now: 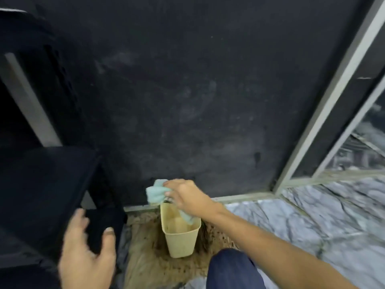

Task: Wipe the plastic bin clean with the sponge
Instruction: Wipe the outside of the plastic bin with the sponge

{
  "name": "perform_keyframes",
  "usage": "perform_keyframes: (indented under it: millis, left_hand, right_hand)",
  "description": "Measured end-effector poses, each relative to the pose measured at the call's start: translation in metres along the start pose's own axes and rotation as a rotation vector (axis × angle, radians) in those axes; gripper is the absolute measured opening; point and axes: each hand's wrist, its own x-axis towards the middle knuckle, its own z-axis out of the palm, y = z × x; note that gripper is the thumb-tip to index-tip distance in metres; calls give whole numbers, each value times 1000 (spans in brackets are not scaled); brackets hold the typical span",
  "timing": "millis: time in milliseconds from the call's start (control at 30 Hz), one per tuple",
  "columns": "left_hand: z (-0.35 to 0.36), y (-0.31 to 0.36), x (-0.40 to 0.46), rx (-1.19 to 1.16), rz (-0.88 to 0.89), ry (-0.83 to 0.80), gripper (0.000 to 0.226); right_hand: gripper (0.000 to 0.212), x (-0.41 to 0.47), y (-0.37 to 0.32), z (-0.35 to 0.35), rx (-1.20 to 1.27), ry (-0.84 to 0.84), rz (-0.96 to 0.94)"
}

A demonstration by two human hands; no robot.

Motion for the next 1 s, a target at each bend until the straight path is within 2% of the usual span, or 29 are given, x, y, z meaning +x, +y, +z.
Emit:
perform_keyframes:
  millis: [100, 167, 233, 300, 367, 533, 700, 800, 900, 1000]
  left_hand:
    - [63, -9, -23, 70, -253, -420, 57]
    - [114, -14, -30, 195, -236, -688, 58]
    - [172, -22, -33, 307, -169, -889, 60]
    - [228, -31, -38, 405, -174, -1046, 59]
    - [276, -44, -38, 475, -190, -1127, 55]
    - [335, -82, -31, 549, -269, -1055, 59]
    - [308, -105, -7, 563, -282, -958, 52]
    - [267, -117, 10, 440, -273, -879, 42]
    - [247, -123, 6, 216, -359, -824, 32]
    - [243, -136, 6, 128, -421, -805, 35]
  right_hand:
    - [30, -44, 55, -28, -5, 84, 180]
    - [30, -64, 88, -32, 21, 155, 284]
    - [27, -79, 119, -22, 62, 209, 371]
    - [21, -90, 147, -2, 120, 245, 426]
    - [17, -98, 173, 26, 200, 259, 494]
    - [21, -121, 220, 101, 505, 292, 681]
    - [33, -127, 235, 142, 828, 370, 813]
    - [39, -126, 234, 147, 980, 462, 800]
    - [41, -123, 227, 145, 1184, 554, 821]
    - [34, -112, 215, 145, 1218, 543, 771]
